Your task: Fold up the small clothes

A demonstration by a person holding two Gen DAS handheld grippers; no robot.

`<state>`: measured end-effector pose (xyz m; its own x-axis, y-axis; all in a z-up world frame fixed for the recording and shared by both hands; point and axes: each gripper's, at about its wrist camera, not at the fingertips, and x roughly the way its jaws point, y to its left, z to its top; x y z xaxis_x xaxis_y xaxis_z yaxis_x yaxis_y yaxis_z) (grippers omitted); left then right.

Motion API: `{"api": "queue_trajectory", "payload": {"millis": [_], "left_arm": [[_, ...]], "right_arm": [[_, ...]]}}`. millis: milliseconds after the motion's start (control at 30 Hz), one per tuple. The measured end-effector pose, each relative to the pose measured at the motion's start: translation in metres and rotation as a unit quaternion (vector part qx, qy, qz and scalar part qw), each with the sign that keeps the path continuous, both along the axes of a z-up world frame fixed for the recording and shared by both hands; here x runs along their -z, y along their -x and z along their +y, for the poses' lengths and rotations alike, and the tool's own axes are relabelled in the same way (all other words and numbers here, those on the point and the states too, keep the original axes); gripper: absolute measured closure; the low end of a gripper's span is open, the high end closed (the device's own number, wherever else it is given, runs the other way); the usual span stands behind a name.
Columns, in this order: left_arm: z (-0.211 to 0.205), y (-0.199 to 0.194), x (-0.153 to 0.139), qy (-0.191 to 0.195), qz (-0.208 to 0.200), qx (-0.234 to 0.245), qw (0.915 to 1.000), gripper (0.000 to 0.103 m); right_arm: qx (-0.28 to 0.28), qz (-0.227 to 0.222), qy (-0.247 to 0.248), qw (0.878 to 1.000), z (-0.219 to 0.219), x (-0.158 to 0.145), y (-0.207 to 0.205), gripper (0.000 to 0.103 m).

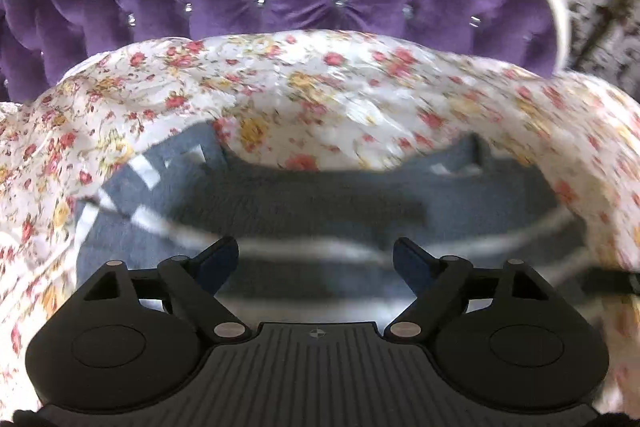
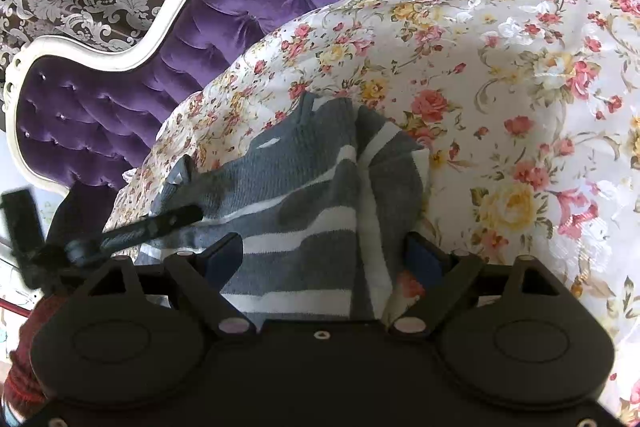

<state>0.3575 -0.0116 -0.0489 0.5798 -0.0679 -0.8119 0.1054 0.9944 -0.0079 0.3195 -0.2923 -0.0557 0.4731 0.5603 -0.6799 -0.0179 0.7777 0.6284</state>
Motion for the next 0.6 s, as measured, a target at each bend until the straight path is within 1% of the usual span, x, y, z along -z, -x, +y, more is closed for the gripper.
{"api": "queue_trajectory", "payload": {"millis": [100,167,233,267,367,433,500,567,600], "left_arm": [[-0.003,0.025,0.003,-0.01,0.0,0.024,0.9997,0.019],[-0.002,0.039,0.008,-0.015,0.002,0.026,0.9995,0.019],[0.002,0.05,0.014,-0.017,-0.005,0.023,0.9996,0.017],[0.005,0.053,0.016,-0.016,-0.008,0.022,0.9996,0.017],[0.007,0.049,0.02,-0.012,-0.003,0.022,0.9997,0.011],[0.005,0.047,0.023,-0.018,-0.001,0.024,0.9996,0.004],[0.0,0.048,0.027,-0.029,-0.003,0.029,0.9992,0.0],[-0.005,0.05,0.029,-0.041,-0.01,0.03,0.9987,0.0],[-0.005,0.05,0.03,-0.041,-0.012,0.027,0.9987,0.0]], "right_arm": [[0.0,0.001,-0.002,1.0,-0.001,0.0,0.001,0.015],[0.0,0.001,-0.004,1.0,-0.001,0.0,0.001,0.014],[0.0,0.004,-0.011,1.0,-0.002,0.001,0.001,0.014],[0.001,0.005,-0.015,1.0,-0.003,0.001,0.001,0.014],[0.003,0.011,-0.036,0.999,-0.006,0.004,0.002,0.014],[0.003,0.016,-0.052,0.999,-0.008,0.006,0.003,0.014],[-0.002,0.02,-0.063,0.998,-0.009,0.008,0.004,0.014],[-0.011,0.025,-0.081,0.996,-0.009,0.01,0.005,0.013],[-0.015,0.029,-0.094,0.995,-0.009,0.013,0.004,0.013]]}}
